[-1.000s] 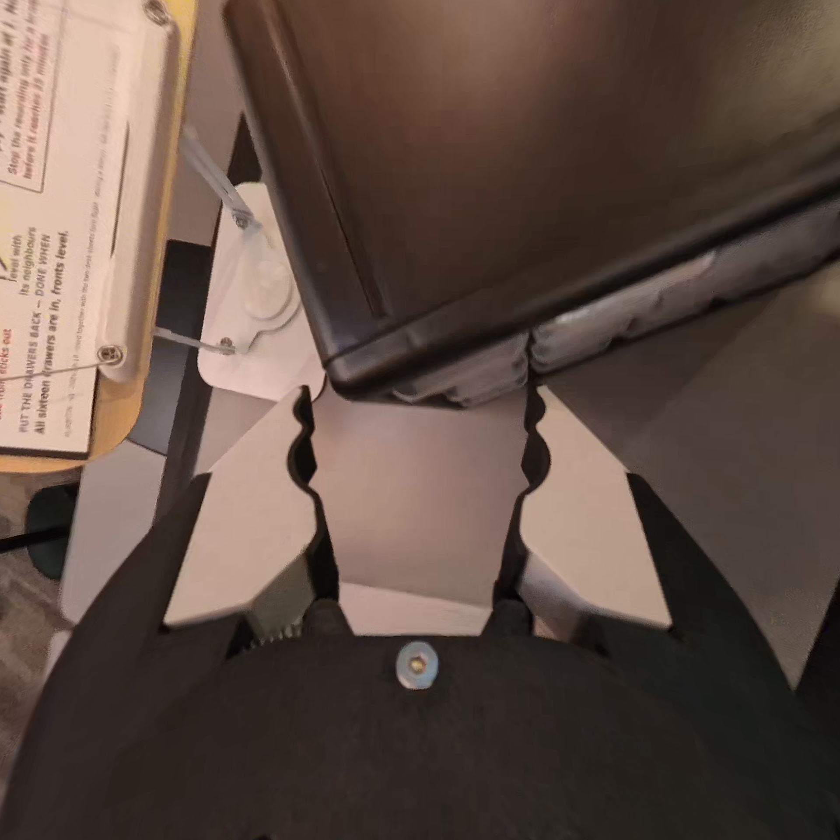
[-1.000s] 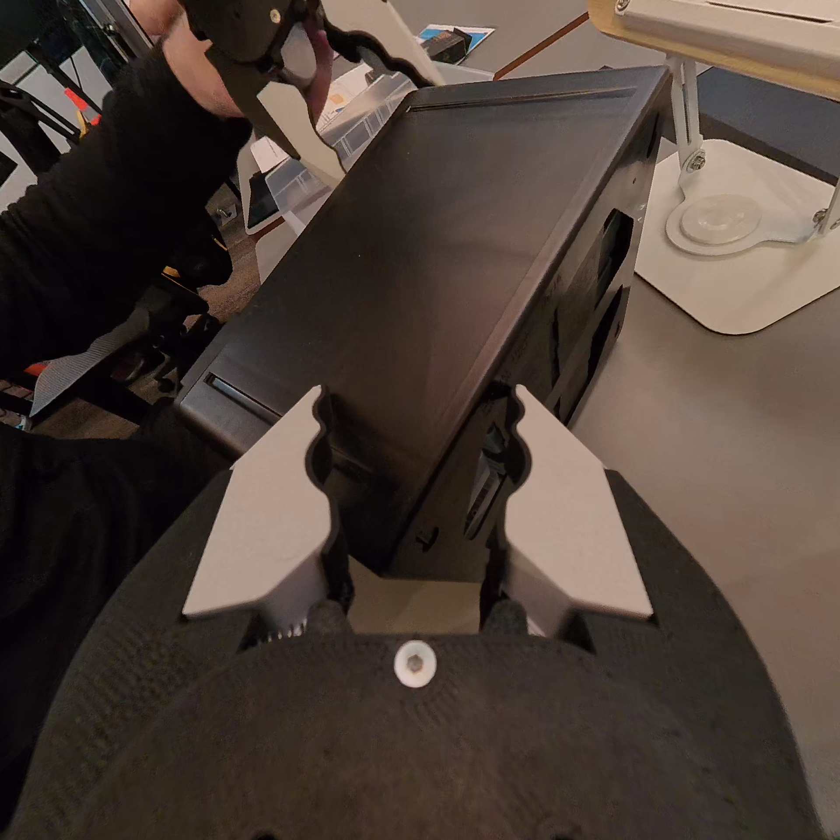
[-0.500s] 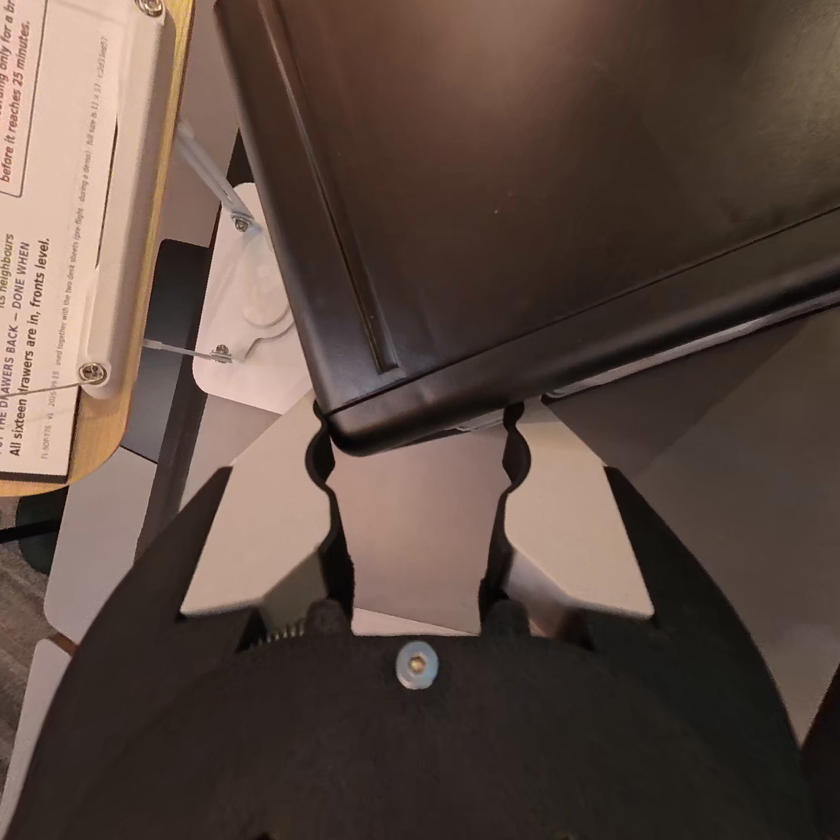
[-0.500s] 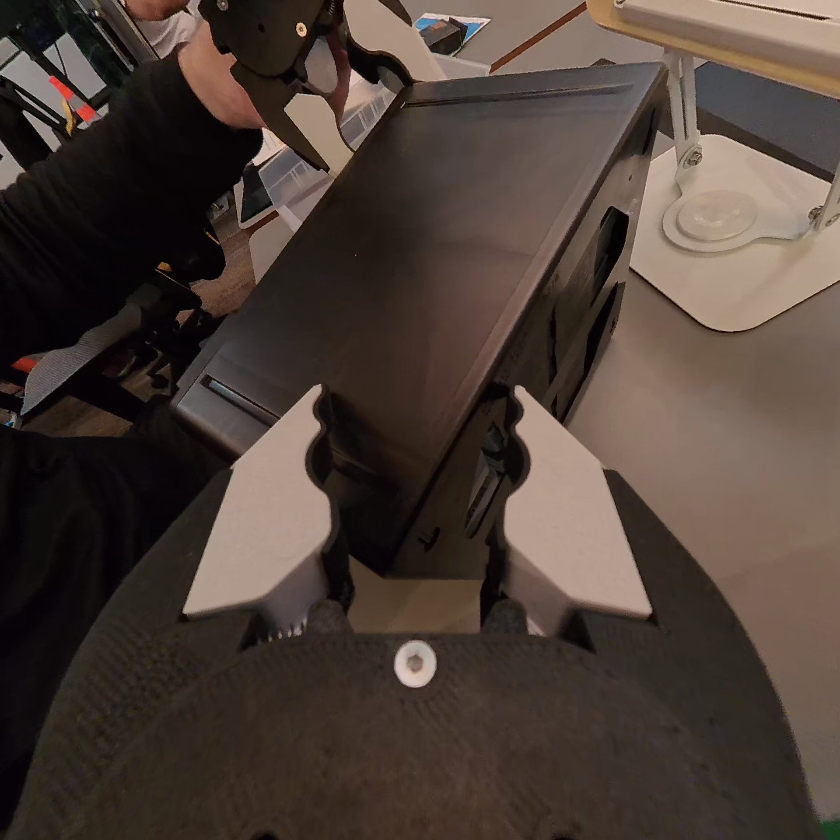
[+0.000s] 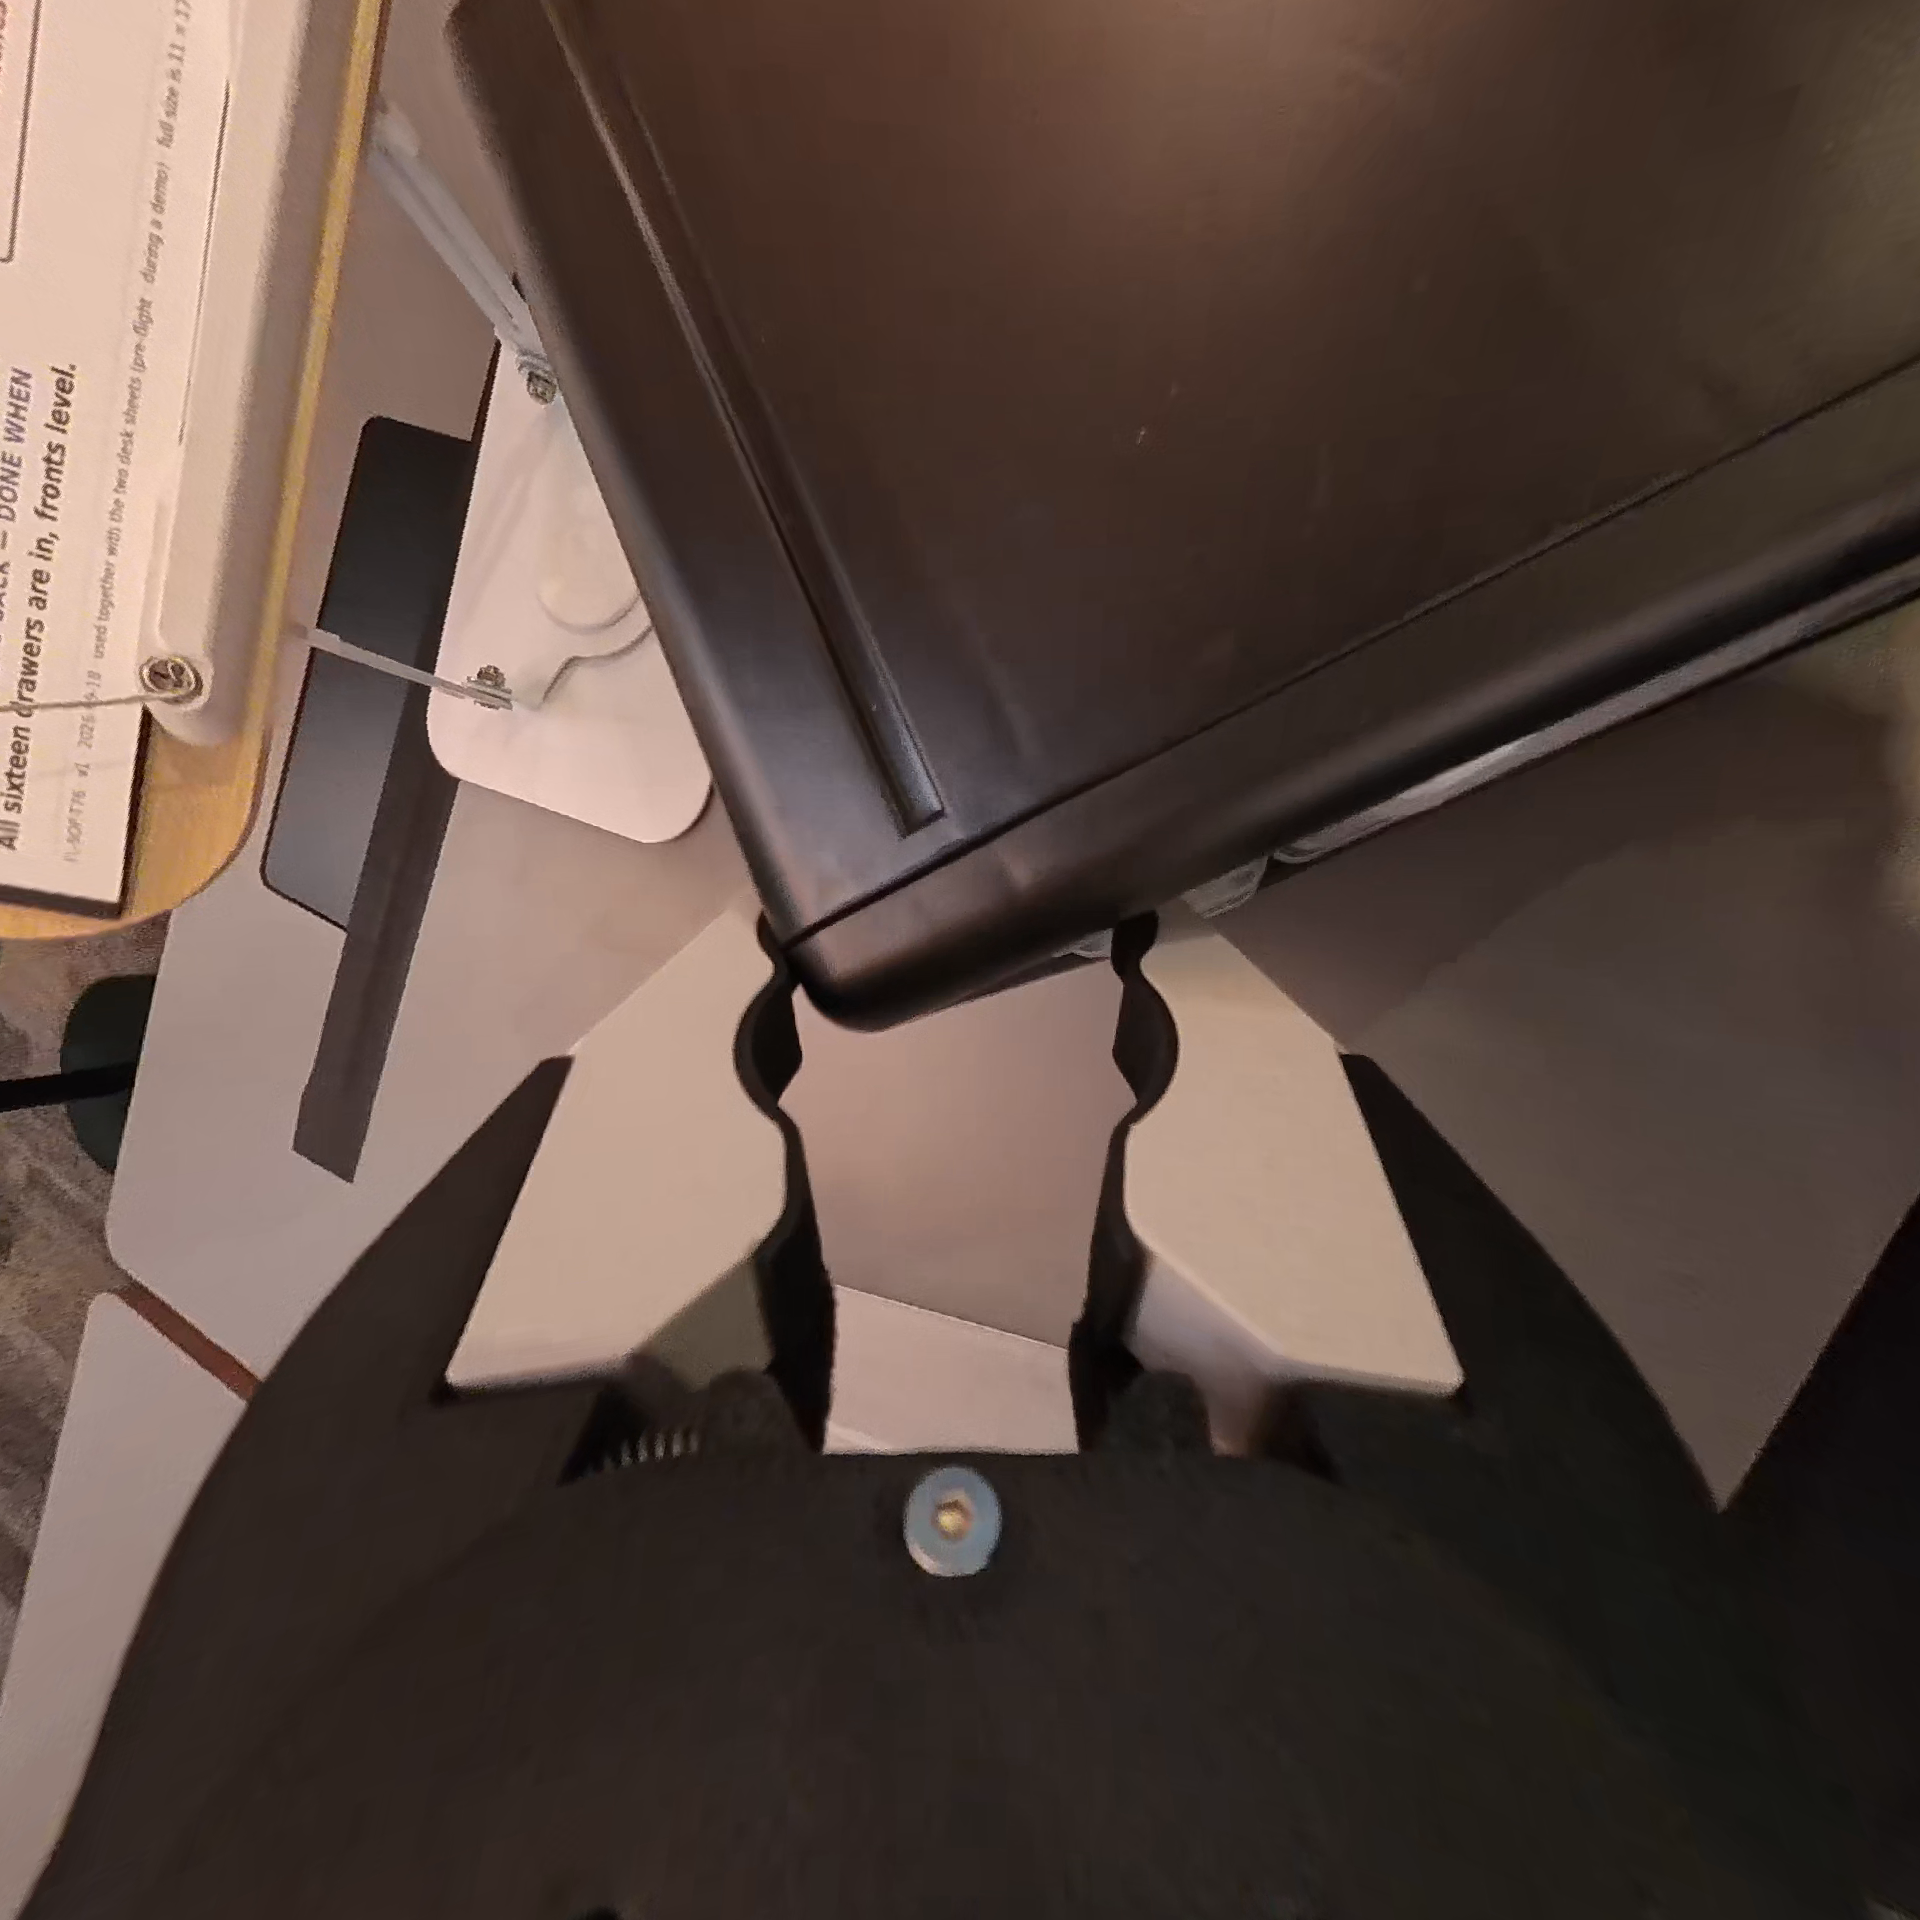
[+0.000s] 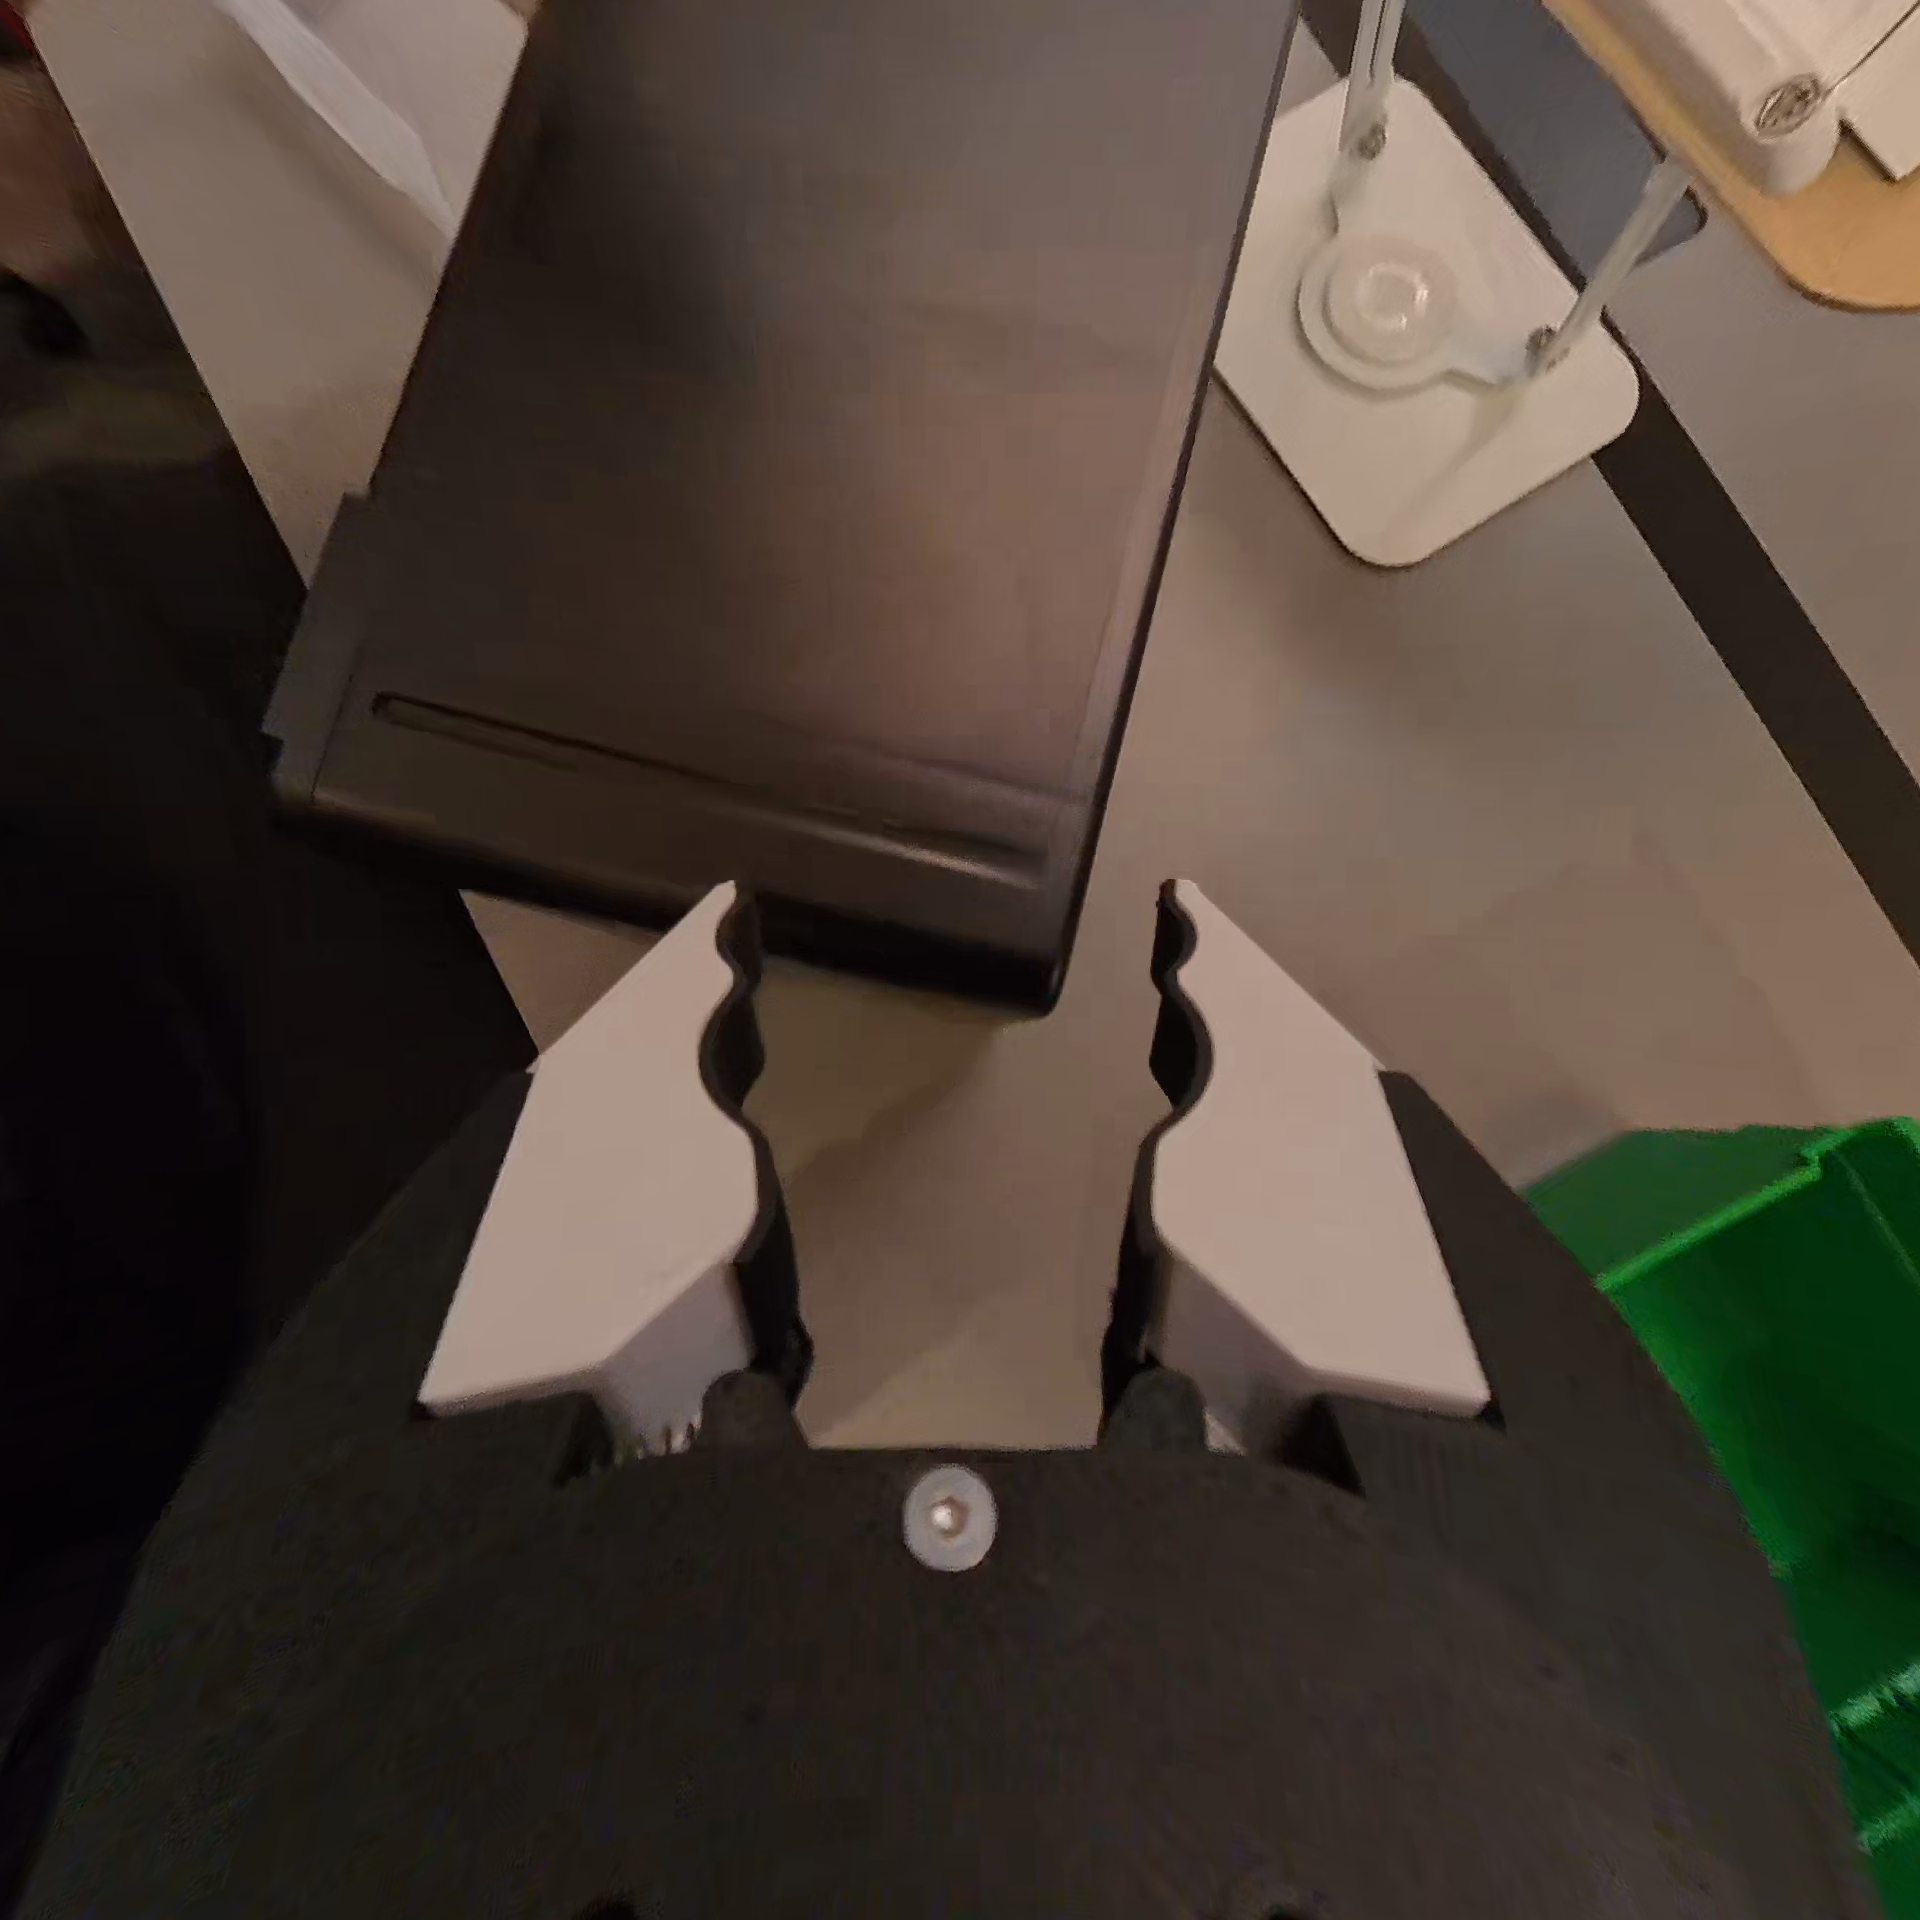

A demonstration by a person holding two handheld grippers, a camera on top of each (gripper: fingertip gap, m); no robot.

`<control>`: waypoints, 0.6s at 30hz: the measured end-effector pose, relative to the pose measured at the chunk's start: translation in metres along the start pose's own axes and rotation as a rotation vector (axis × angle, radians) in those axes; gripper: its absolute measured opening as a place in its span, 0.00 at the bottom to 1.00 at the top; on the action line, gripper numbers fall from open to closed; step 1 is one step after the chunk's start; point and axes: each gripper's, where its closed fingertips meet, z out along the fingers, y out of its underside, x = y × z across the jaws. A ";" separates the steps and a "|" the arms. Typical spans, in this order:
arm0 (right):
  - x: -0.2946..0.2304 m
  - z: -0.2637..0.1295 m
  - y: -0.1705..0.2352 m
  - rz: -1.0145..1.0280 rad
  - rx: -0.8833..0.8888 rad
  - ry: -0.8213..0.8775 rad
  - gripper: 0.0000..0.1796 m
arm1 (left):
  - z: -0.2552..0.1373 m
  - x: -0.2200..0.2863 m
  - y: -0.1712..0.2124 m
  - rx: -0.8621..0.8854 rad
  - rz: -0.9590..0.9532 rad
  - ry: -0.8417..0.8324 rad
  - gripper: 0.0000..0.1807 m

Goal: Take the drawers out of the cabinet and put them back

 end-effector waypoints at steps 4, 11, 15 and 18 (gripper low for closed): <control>-0.006 0.003 0.023 -0.045 -0.166 0.056 0.47 | -0.005 0.005 0.006 0.011 -0.010 -0.002 0.30; 0.002 0.014 0.030 -0.020 -0.264 0.079 0.39 | -0.010 0.014 0.011 0.031 -0.050 -0.032 0.32; 0.028 0.013 0.027 0.039 -0.244 0.184 0.25 | -0.014 0.022 0.013 -0.004 -0.026 -0.063 0.33; 0.047 0.020 0.025 0.065 -0.236 0.262 0.15 | -0.015 0.031 0.012 -0.007 -0.055 -0.059 0.35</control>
